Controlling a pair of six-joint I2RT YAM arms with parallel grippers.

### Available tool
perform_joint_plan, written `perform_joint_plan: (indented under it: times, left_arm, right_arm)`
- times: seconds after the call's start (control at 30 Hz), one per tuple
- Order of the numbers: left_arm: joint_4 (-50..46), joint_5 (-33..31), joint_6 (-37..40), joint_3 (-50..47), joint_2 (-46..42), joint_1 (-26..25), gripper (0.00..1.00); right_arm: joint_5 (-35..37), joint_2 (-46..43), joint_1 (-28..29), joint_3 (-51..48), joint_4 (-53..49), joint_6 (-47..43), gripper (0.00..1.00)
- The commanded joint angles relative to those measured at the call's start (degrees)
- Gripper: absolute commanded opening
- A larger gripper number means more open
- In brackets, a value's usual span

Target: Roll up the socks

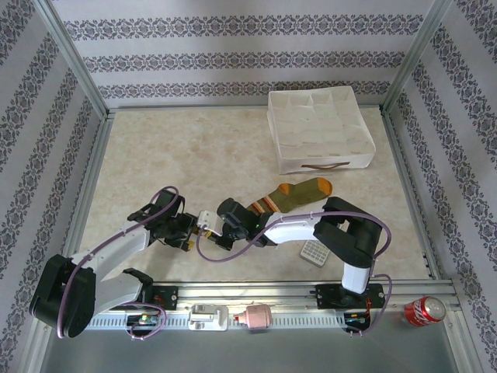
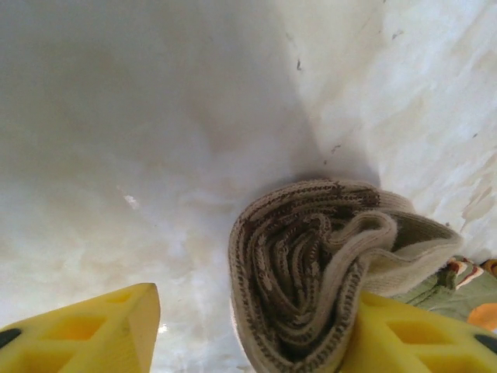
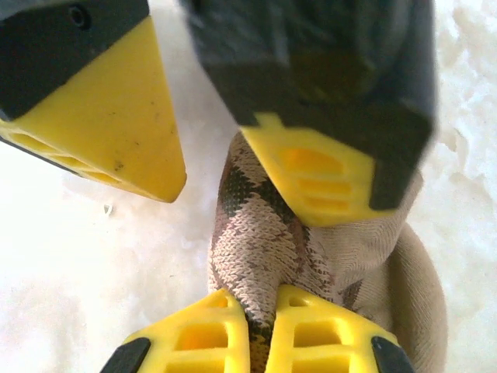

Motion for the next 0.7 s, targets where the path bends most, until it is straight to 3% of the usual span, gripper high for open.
perform_joint_plan:
  times: [0.0, 0.67]
  left_arm:
    - [1.1, 1.0, -0.3, -0.1, 0.1, 1.0, 0.62]
    - [2.0, -0.9, 3.0, 1.6, -4.3, 0.9, 0.65]
  right_arm:
    - [-4.0, 3.8, -2.2, -1.3, -11.6, 3.8, 0.00]
    - [-27.8, 14.0, -14.5, 6.1, -17.2, 16.9, 0.00]
